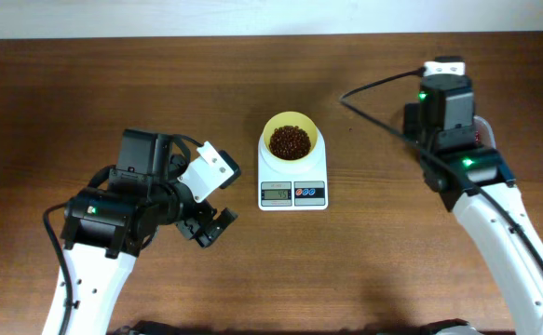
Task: Scoop item into bowl and weigh 50g on scale
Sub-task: 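Move the empty scoop with the right gripper back to the bean container, then dip the yellow scoop into the red beans with the right gripper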
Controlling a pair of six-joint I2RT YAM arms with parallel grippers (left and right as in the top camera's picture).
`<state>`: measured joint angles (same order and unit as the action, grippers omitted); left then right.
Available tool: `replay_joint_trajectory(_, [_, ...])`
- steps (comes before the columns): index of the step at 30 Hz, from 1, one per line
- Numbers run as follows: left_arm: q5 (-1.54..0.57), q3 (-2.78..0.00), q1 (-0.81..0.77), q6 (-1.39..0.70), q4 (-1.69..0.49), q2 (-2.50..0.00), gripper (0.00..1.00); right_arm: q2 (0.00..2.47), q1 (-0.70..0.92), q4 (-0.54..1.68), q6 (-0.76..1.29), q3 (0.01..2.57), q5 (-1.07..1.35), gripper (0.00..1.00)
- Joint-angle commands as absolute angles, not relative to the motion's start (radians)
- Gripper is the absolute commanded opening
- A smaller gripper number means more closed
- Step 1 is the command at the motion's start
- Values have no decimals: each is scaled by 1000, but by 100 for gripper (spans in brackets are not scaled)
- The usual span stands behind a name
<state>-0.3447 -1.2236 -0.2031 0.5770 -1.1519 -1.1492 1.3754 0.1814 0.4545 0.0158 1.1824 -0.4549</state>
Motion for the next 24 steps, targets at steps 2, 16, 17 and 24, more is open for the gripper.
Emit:
replay_joint_trajectory(2, [-360, -1242, -198, 589, -1150, -1144, 99, 1401, 70, 533, 68, 1197, -388, 4])
replay_joint_trajectory(16, [-359, -1242, -198, 589, -1150, -1144, 99, 1755, -94, 562, 58, 1196, -203, 4])
replay_joint_trajectory(17, [-359, -1242, -198, 589, -1150, -1144, 99, 1779, -94, 561, 58, 1196, -176, 4])
replay_joint_trajectory(24, [-359, -1242, -198, 589, -1150, -1144, 99, 1748, -94, 551, 62, 1209, -62, 4])
